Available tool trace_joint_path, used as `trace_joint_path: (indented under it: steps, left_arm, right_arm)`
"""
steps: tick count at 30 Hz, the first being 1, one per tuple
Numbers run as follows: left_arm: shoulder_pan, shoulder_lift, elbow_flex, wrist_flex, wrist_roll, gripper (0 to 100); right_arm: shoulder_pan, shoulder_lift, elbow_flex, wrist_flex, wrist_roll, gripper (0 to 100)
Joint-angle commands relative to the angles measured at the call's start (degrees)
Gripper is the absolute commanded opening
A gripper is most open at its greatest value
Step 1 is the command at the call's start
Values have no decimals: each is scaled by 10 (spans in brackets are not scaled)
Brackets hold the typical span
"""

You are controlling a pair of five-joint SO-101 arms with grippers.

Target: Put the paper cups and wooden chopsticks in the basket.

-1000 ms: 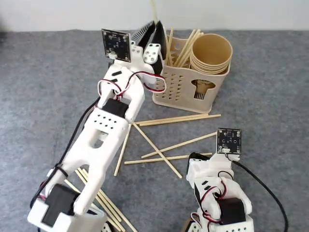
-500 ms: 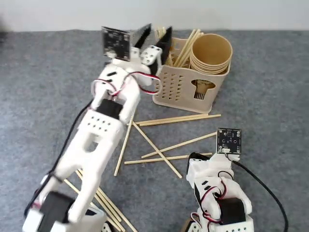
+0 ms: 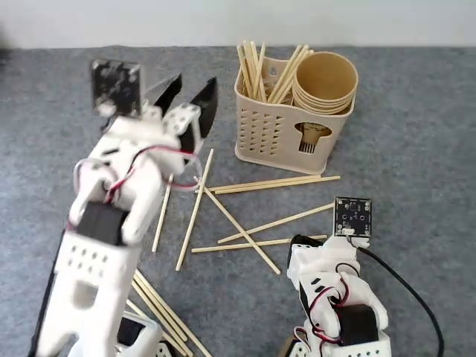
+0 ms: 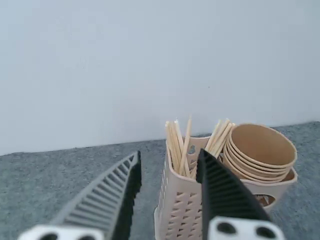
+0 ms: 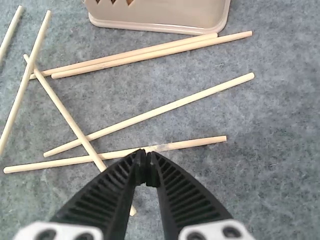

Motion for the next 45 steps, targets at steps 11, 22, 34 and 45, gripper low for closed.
trace_joint_path:
  steps: [11,22,34,45]
  left_arm:
    - [-40,-319,153,173,-79,181]
    - [-184,-351,269,270,-78,179]
    - [-250,-352,408,246,-77,177]
    - [-301,-352,523,136,-76,177]
  right_arm:
    - [7,3,-5,-10,-3,11]
    - [1,9,-98,-6,33,9]
    - [-136,10,-111,-17,33,8]
    - [-140,326,-267,-44,32,9]
